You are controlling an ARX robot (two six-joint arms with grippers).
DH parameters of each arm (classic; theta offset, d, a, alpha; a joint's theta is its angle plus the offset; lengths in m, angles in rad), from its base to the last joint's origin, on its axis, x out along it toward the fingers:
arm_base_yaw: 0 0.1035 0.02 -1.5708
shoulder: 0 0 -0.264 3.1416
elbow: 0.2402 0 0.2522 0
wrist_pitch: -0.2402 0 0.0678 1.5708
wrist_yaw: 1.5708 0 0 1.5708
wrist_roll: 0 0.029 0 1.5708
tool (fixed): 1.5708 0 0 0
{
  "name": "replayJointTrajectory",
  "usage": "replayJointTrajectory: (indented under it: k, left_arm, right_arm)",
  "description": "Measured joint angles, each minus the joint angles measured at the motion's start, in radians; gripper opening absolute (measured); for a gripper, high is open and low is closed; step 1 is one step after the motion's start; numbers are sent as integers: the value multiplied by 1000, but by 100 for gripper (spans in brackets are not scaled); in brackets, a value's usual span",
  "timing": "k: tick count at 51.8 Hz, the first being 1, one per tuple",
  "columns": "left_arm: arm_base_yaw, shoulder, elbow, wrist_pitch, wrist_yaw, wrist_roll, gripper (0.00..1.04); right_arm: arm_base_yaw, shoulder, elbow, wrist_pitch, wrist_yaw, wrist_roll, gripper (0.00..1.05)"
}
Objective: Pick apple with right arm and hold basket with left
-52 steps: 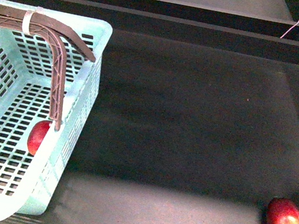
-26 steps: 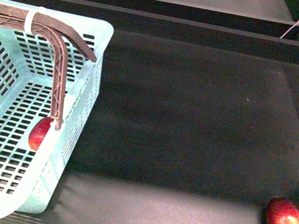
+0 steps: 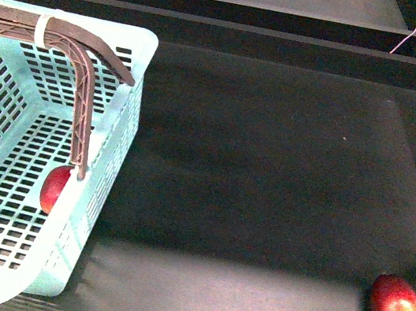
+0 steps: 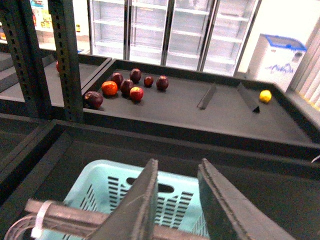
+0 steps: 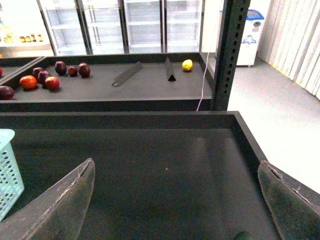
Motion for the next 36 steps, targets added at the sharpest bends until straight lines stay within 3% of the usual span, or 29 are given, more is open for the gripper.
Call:
replayJointTrajectory:
  k: [7, 19, 22, 36]
  left_arm:
    - [25, -56, -72, 0, 25, 62, 4]
    - [66, -177, -163, -16, 66, 87, 3]
    - [116, -217, -187, -34, 132, 91, 3]
    - [142, -394, -259, -139, 140, 92, 3]
  right_arm:
    - [0, 0, 0, 0, 0, 0, 96]
    - [0, 0, 0, 0, 0, 0, 96]
    - [0, 0, 0, 0, 0, 0, 96]
    - [0, 0, 0, 0, 0, 0, 96]
